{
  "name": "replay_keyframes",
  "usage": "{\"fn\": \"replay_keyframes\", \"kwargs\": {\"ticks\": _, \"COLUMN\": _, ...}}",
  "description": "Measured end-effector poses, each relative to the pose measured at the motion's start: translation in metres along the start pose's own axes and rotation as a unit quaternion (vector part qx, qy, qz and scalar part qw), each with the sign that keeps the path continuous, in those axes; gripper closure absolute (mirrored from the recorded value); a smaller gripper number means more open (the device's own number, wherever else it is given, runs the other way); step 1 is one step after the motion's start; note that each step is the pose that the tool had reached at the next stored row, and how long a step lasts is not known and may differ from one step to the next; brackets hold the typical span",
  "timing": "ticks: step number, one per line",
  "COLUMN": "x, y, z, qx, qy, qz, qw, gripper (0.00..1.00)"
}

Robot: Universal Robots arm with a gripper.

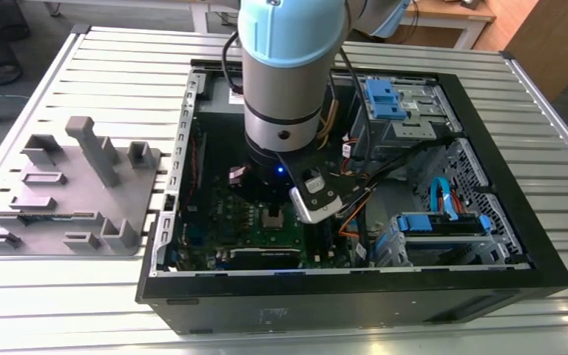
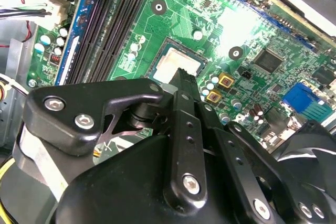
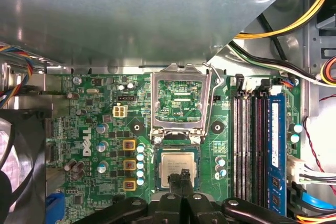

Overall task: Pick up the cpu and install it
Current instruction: 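Close the cpu cover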

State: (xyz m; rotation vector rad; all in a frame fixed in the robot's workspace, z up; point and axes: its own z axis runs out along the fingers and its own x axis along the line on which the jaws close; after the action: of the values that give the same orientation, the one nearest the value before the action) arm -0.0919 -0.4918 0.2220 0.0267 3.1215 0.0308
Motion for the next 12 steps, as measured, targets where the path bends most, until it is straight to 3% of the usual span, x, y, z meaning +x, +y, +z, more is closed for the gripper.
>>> {"fn": "replay_keyframes", "kwargs": {"ticks": 8, "x": -0.0043, "y": 0.0064, "z": 0.0004, "qx": -0.0001, "qy": -0.0001, "qz": 0.000, "qw": 1.0000, "gripper": 0.89}}
{"fn": "replay_keyframes", "kwargs": {"ticks": 12, "x": -0.0116, "y": 0.0094, "z": 0.0007, "qx": 0.0000, "qy": -0.0001, "qz": 0.000, "qw": 1.0000, "gripper": 0.89}}
